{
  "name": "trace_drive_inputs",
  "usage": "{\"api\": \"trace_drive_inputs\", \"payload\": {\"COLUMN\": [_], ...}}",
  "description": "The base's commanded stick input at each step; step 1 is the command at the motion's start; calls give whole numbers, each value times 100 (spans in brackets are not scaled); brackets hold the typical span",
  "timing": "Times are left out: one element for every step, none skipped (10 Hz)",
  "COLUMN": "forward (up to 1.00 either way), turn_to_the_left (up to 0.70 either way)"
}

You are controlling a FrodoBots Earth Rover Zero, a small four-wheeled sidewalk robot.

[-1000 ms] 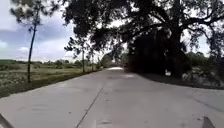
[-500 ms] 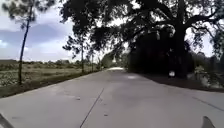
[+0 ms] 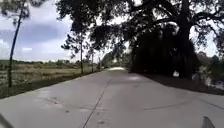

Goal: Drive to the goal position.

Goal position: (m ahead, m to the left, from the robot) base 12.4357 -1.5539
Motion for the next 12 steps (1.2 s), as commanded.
{"api": "trace_drive_inputs", "payload": {"forward": [85,85,85,85,85,85,85,85,85,85,85,85], "turn_to_the_left": [0,0,0,0,0,0,0,0,0,0,0,0]}}
